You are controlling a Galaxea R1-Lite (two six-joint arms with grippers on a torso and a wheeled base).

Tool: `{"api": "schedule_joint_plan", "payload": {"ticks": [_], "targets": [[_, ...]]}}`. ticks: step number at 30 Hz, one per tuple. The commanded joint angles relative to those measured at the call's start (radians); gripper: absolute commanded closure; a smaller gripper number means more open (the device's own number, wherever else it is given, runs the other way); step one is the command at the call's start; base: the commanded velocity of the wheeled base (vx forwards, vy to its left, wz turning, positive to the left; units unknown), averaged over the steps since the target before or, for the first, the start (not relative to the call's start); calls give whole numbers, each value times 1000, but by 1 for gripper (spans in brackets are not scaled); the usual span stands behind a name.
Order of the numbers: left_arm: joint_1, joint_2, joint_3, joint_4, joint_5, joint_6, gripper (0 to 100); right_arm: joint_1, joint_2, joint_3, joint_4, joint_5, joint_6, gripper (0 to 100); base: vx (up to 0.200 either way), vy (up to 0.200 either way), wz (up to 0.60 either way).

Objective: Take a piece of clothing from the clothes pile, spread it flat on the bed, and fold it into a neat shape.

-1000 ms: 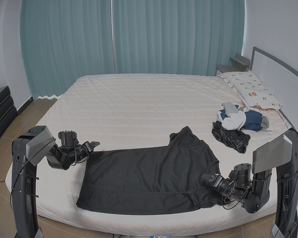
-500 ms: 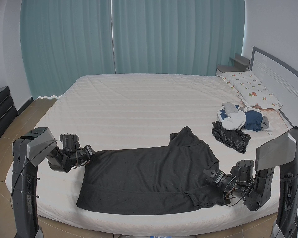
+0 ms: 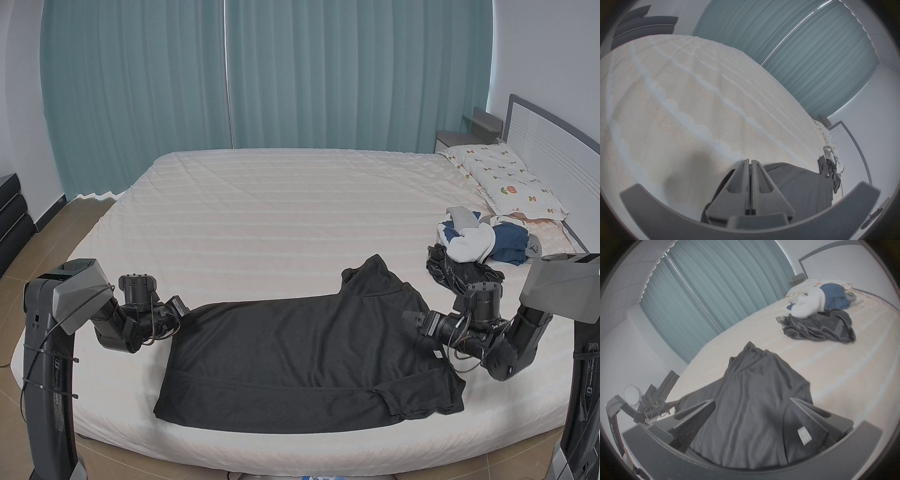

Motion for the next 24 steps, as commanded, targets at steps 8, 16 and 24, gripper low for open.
{"api": "schedule_joint_plan", "payload": {"ticks": [8,16,24], "targets": [[2,-18,21,-30,-4,-77,100,-26,241,-644,448,0,-45,0,0,0,0],[2,-19,25,-32,-4,-78,100,-69,345,-874,592,-2,-52,0,0,0,0],[2,-18,25,-32,-4,-80,100,-78,452,-1095,658,-14,-52,0,0,0,0]]}}
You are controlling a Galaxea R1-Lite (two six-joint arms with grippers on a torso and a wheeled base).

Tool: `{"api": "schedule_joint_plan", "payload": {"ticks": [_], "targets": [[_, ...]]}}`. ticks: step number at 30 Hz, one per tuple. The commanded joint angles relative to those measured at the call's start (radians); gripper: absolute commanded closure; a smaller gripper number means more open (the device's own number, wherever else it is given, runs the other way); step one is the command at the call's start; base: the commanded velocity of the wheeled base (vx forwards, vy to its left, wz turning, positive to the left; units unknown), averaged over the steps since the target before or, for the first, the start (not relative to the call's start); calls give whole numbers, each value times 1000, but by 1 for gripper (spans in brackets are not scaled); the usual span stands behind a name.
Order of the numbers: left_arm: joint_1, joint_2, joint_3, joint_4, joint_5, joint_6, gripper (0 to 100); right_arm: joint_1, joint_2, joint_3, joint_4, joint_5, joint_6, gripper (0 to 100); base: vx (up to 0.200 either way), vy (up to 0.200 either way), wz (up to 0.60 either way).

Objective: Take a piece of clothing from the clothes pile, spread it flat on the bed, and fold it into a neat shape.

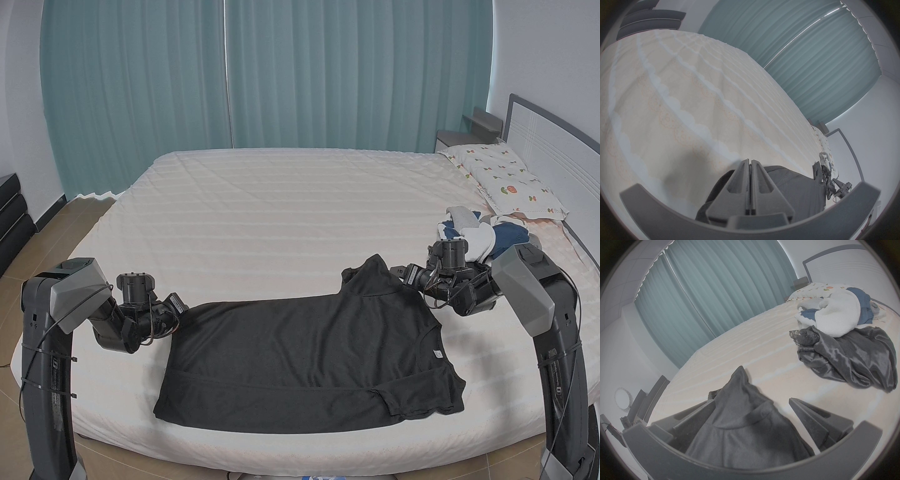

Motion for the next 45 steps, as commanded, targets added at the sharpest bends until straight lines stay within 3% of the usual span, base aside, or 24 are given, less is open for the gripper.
{"api": "schedule_joint_plan", "payload": {"ticks": [1,9,10,23,32,45], "targets": [[1,-2,2,-1,0,-1,100,-10,126,-163,80,-10,-1,0,0,0,0],[1,-2,1,-1,0,-3,100,5,168,-234,107,-13,7,0,0,0,0],[1,-2,1,-1,0,-3,100,5,168,-232,107,-13,7,100,0,0,0],[2,-4,-10,-2,1,-4,100,-15,139,-212,37,-75,56,100,0,0,0],[4,-10,-44,-36,15,-1,100,-30,91,-62,-167,-76,67,100,0,0,0],[14,-12,-41,-84,49,-7,100,-30,76,-39,-235,-79,55,100,0,0,0]]}}
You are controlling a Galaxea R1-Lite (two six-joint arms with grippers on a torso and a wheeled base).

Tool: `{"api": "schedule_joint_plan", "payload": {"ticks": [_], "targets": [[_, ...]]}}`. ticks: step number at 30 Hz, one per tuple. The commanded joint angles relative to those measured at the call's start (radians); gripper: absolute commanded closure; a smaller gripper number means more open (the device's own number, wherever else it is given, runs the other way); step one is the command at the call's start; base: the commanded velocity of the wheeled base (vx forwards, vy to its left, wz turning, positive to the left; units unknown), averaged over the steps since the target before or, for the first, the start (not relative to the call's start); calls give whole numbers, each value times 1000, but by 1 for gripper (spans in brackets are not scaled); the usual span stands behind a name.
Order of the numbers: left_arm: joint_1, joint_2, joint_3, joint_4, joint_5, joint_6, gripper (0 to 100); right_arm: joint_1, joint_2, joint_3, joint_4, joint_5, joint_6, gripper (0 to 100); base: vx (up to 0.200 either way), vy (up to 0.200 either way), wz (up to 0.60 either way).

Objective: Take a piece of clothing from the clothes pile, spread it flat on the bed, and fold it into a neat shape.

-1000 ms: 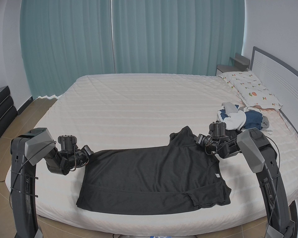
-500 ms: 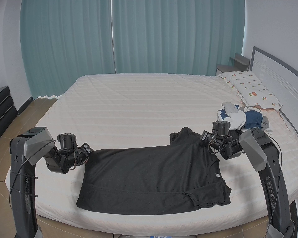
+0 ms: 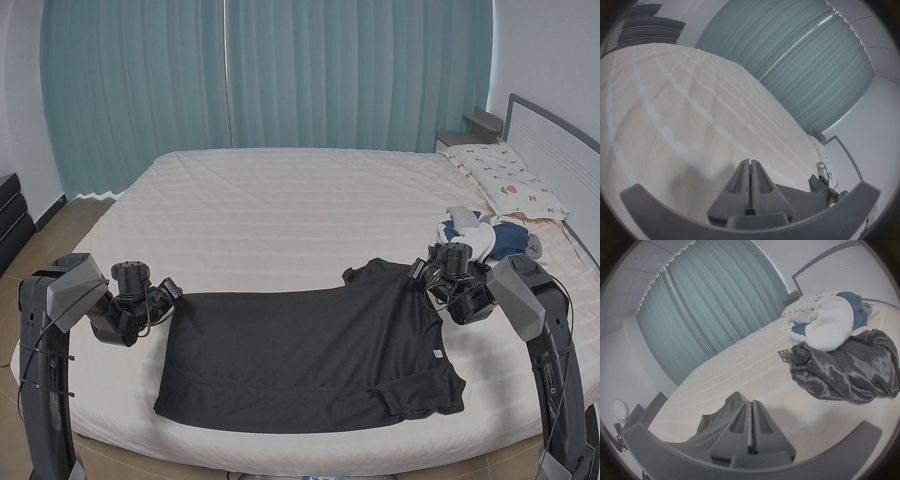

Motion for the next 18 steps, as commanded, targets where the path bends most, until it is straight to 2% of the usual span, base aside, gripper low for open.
{"api": "schedule_joint_plan", "payload": {"ticks": [1,8,18], "targets": [[5,2,3,-35,1,0,100,3,-19,6,-17,-2,-2,100,0,0,0],[16,-6,15,-61,1,-15,100,10,-21,80,-83,-6,-25,100,0,0,0],[34,-32,38,-63,1,-17,100,26,-2,87,-106,2,-51,100,0,0,0]]}}
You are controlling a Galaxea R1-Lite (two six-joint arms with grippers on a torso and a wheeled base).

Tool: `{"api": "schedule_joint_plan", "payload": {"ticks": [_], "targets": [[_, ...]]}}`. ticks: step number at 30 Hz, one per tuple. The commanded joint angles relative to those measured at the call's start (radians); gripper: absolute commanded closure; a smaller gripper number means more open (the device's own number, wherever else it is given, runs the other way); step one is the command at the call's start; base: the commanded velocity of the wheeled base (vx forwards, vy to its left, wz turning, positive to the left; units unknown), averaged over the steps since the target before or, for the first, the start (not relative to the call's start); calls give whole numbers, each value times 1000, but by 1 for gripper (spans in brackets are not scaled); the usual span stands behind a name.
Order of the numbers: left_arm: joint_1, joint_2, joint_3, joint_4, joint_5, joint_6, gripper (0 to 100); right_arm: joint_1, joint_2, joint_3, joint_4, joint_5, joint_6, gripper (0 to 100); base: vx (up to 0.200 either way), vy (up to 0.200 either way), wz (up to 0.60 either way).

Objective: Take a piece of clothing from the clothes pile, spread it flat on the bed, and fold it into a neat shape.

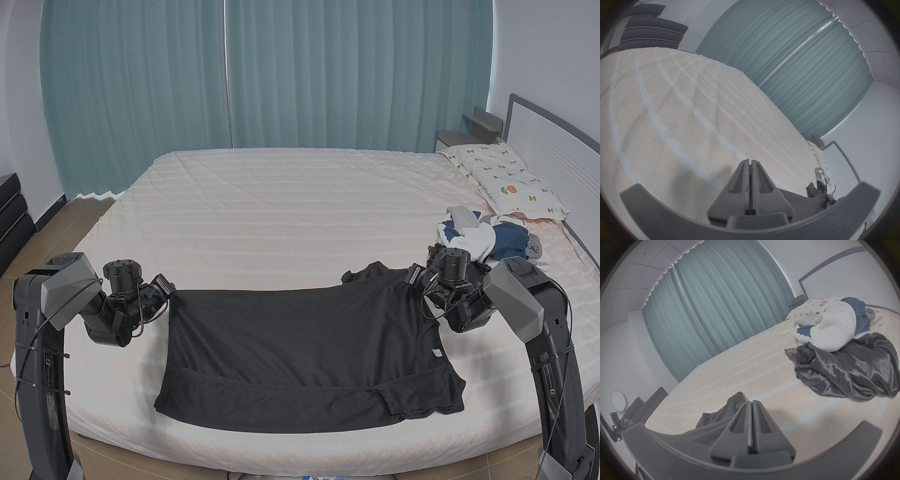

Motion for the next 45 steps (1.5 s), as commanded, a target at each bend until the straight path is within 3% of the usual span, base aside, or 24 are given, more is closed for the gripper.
{"api": "schedule_joint_plan", "payload": {"ticks": [1,12,19,25,36,45], "targets": [[7,-13,6,0,0,-1,100,9,4,10,-12,5,0,100,0,0,0],[11,-22,22,0,-3,-2,100,12,-16,76,-70,8,-9,100,0,0,0],[13,-23,35,-2,-17,-2,100,9,-111,265,-134,46,-3,100,0,0,0],[11,-31,51,-2,-15,-2,100,10,-129,324,-203,51,9,100,0,0,0],[-16,-25,35,-16,-14,-2,100,-14,-117,358,-317,53,146,100,0,0,0],[-12,-16,54,-80,-2,-16,100,-7,-77,377,-390,57,169,100,0,0,0]]}}
